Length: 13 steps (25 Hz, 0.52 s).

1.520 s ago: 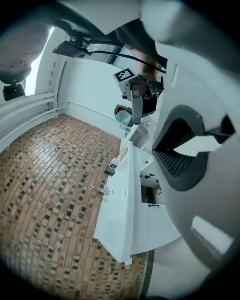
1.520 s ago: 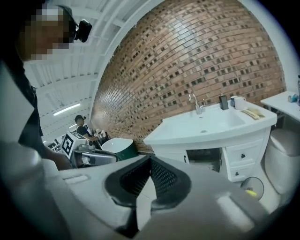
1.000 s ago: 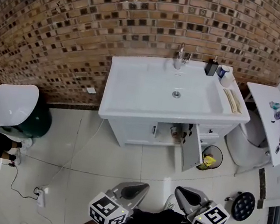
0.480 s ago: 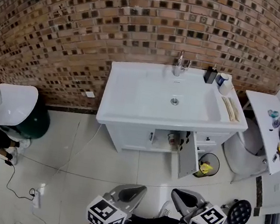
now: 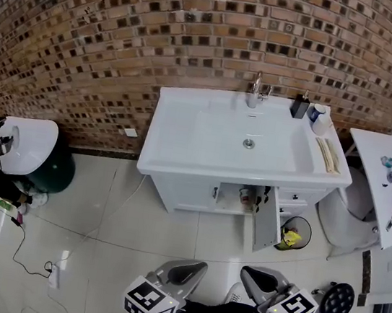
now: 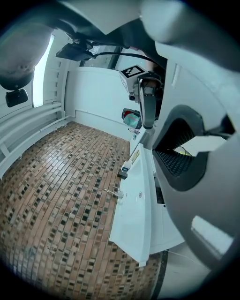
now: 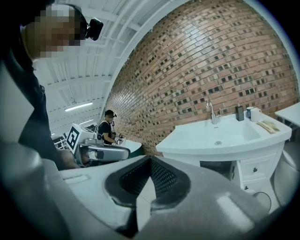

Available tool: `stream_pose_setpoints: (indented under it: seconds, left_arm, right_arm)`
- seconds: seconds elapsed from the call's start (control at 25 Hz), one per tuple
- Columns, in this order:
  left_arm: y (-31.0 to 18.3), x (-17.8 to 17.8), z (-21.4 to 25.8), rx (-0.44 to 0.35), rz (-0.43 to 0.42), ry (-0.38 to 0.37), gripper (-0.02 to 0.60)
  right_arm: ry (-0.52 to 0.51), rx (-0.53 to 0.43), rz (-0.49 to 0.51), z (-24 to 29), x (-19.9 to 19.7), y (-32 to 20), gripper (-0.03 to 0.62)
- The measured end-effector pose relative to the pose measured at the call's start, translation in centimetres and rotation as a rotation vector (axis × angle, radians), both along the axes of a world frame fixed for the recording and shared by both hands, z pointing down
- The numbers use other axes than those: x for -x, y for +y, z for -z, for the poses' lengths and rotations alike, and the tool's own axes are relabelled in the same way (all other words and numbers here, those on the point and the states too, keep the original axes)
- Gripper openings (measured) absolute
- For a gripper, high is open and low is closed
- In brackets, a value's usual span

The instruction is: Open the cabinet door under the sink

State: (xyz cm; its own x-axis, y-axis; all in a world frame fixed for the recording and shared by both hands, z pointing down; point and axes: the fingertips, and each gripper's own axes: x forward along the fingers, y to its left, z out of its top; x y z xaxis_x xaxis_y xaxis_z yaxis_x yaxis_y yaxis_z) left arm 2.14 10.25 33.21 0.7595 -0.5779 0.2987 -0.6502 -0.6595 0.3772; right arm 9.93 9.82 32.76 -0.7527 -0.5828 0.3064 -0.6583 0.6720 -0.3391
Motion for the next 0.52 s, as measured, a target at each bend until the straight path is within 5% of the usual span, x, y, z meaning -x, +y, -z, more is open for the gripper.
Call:
stream_pose_setpoints:
  seconds: [0.52]
  left_arm:
    - [-0.9,0.31,-0.38,-0.002,0.009,-0.017,0.017]
  right_arm:
    - [0.029,-0.02,0.031,0.09,0.05,-0.26,0.002]
